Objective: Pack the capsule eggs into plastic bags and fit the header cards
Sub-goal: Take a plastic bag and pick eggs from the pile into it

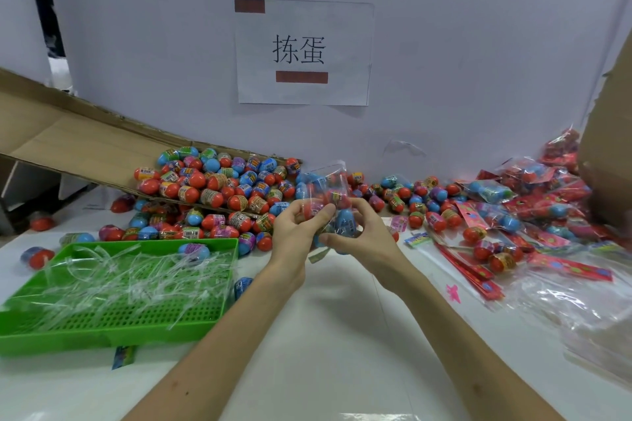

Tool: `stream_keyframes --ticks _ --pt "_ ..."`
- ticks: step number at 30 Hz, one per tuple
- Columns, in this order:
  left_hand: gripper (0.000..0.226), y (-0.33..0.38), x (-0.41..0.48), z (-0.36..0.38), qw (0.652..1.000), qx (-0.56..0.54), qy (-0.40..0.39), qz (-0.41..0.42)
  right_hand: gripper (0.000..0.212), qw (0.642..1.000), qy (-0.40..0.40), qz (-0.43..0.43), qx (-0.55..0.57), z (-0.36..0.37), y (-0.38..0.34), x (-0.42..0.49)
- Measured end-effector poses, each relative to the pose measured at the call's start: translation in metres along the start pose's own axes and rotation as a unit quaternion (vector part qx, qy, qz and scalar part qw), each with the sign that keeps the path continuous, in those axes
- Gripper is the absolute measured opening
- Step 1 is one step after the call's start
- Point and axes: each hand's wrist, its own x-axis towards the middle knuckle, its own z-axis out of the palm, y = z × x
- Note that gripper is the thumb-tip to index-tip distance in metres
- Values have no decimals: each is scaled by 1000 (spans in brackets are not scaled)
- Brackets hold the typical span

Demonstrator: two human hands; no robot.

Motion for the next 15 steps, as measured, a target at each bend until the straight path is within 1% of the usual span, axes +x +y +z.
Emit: stream_keyframes --ticks 3,6,10,12,15 --pt "22 1 0 1 1000 -4 22 -8 66 1000 2 2 -10 -3 -1 2" --pt "27 3 1 0 1000 -10 18 -15 68 1000 6 5 -30 -4 -3 3" --pt "32 5 2 0 999 -8 46 6 68 999 3 31 -5 -10 -6 3" --pt "28 8 4 -3 997 -26 70 7 57 998 -18 53 -7 -17 -8 3" --pt "28 12 6 -6 995 -36 95 -8 37 996 -46 60 -41 -24 -9 3"
